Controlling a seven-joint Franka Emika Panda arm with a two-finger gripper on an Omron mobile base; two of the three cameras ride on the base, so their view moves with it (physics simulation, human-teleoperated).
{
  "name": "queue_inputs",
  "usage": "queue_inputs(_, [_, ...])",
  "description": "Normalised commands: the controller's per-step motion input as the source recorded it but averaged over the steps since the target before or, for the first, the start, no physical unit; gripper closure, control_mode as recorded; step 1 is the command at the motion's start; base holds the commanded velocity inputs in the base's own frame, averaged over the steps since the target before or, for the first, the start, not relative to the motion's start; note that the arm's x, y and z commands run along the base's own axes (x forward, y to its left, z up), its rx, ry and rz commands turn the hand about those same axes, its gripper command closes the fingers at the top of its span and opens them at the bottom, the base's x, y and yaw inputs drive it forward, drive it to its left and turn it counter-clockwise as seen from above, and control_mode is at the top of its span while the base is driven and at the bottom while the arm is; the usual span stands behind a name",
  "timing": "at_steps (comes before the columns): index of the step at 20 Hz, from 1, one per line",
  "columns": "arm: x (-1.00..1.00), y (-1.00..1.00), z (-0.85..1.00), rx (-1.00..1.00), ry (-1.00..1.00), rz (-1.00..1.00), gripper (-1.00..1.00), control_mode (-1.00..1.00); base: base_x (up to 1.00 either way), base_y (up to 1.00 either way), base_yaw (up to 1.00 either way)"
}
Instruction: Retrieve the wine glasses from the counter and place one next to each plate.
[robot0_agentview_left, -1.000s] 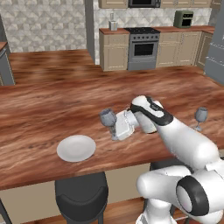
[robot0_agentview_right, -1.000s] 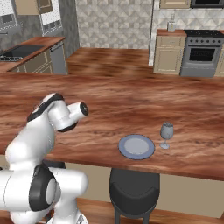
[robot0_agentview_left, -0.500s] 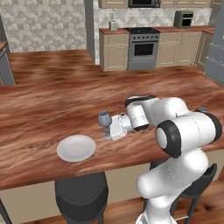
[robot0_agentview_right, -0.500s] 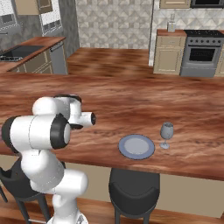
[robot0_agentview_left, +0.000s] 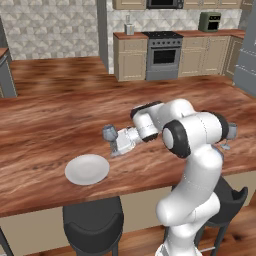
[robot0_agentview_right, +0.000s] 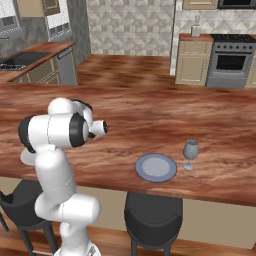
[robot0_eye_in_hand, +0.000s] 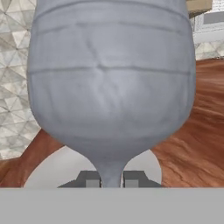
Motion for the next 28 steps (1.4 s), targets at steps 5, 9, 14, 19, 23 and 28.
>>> queue_inputs(5, [0.02,0.0,-0.27,0.0,-0.04,0.07,1.0,-1.0,0.0,0.0,0.0])
queue_inputs(9, [0.0,0.01,-0.19,0.0,-0.13,0.09,1.0,-1.0,0.0,0.0,0.0])
queue_inputs(14, [0.0,0.0,-0.15,0.0,-0.13,0.1,1.0,-1.0,0.0,0.0,0.0])
queue_inputs(19, [0.0,0.0,-0.26,0.01,-0.08,0.05,1.0,-1.0,0.0,0.0,0.0])
queue_inputs(23, [0.0,0.0,-0.31,0.05,0.0,0.0,1.0,-1.0,0.0,0.0,0.0])
queue_inputs(28, [0.0,0.0,-0.24,0.04,0.0,0.0,1.0,-1.0,0.0,0.0,0.0])
